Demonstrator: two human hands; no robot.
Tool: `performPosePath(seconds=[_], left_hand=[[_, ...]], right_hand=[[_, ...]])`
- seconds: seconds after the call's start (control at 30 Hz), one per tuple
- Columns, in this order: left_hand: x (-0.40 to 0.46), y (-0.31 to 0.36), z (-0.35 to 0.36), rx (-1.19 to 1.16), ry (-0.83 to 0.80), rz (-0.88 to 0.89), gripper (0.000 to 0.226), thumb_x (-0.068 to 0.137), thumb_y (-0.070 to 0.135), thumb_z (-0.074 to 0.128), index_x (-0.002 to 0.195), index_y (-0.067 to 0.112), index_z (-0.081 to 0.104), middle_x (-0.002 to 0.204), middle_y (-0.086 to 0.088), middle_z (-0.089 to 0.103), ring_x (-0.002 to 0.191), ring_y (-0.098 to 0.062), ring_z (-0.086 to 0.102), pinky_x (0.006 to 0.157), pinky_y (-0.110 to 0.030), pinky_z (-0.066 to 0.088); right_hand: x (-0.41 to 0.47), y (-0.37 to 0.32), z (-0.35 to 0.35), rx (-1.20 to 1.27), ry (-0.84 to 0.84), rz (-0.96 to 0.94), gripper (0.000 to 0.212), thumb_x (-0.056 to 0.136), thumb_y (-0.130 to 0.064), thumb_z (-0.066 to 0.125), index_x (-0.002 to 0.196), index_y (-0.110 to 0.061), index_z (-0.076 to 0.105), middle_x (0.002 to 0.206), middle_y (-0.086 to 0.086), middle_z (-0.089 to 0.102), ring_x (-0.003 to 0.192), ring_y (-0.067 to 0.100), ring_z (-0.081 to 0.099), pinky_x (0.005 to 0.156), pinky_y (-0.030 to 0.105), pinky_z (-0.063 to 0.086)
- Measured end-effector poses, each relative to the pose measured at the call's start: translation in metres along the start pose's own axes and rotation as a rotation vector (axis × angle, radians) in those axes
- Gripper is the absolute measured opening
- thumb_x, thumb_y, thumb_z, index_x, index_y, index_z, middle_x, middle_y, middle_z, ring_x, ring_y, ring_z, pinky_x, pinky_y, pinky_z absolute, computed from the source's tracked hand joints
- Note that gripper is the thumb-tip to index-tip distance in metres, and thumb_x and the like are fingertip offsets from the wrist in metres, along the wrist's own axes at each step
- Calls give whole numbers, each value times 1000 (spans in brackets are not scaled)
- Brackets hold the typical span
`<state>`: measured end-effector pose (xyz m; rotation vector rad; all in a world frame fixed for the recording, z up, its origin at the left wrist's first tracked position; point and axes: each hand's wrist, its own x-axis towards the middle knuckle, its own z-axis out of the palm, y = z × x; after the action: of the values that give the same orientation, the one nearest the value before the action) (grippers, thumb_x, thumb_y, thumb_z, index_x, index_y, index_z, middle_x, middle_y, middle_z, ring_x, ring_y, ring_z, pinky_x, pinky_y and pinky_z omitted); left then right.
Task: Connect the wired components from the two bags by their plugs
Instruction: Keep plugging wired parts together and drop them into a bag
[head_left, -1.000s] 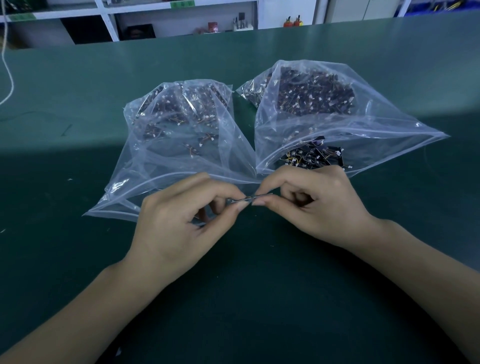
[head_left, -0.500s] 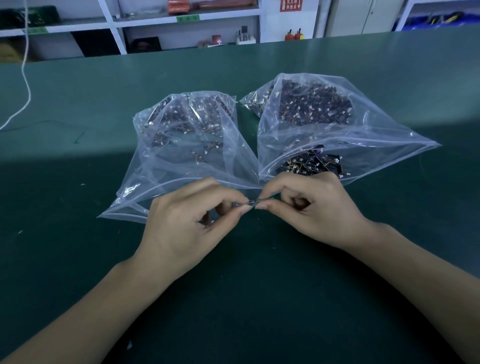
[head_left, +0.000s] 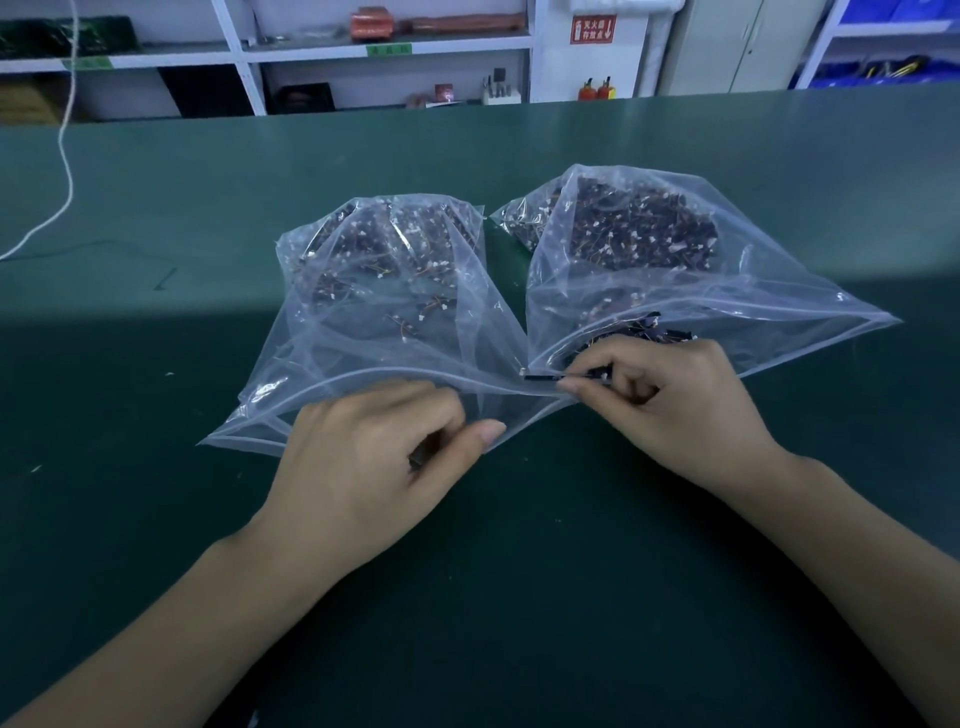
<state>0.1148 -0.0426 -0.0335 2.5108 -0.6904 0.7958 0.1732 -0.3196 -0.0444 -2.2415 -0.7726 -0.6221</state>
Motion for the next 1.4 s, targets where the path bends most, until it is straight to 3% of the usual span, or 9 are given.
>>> performPosePath(seconds=[0.1,0.27,0.37,0.53,0.67,0.83,1.0,1.23,1.4], left_hand=[[1,-2,-1,65,3,20,51,108,47,56,66,20,50,64,11,45,64,-10,45,53,-31,38],[4,-8,0,137,-64,106,47,108,48,55,70,20,59,84,11,62,103,-20,65,95,-38,48],[4,-10,-2,204,-162,39,42,107,53,47,80,26,65,97,15,63,110,-17,61,103,-33,39],[2,-14,-2,217,-245,-97,30,109,53,46,104,33,68,107,16,68,108,-17,65,98,-40,49],[4,-15,-4,293,-253,-151,39,97,55,60,120,26,73,112,5,76,111,-27,71,96,-46,56],[5,-16,-11,311,-275,-230,56,84,78,58,108,30,74,105,12,73,100,-21,70,83,-40,57],[5,-15,-17,282,-343,-293,57,77,92,46,86,36,52,70,22,50,69,-5,54,57,-27,34],[5,-11,-14,154,-374,-279,38,90,70,54,80,34,48,67,17,50,65,1,50,54,-20,28],[2,-10,-6,107,-226,-119,32,91,54,69,79,29,53,62,18,41,58,-5,47,51,-21,33]], right_hand=[[2,13,-8,-69,29,116,8,96,-33,78,94,-25,81,49,-5,44,47,18,45,54,41,50],[4,25,-11,-94,81,233,5,97,-26,78,100,-25,81,49,-3,54,50,23,57,64,43,56],[5,27,-13,-141,107,270,5,97,-26,78,101,-25,81,46,-3,50,48,24,53,63,39,56],[8,37,-26,-341,136,347,8,99,-34,73,100,-31,80,44,0,48,43,20,46,52,21,30],[8,38,-24,-413,64,434,19,104,-31,61,109,-19,75,54,4,63,63,35,62,66,36,55],[8,32,-20,-399,53,445,34,105,-30,55,78,-11,61,52,5,59,57,37,56,66,43,56],[6,14,-15,-235,221,249,12,100,-14,66,97,-19,77,49,-4,49,48,26,48,61,39,53],[1,-6,-2,-21,275,34,18,102,-10,65,111,-16,80,50,-9,40,47,14,40,57,23,43],[0,-11,3,76,256,-23,19,101,-7,65,110,-16,79,51,-8,38,48,13,39,58,16,38]])
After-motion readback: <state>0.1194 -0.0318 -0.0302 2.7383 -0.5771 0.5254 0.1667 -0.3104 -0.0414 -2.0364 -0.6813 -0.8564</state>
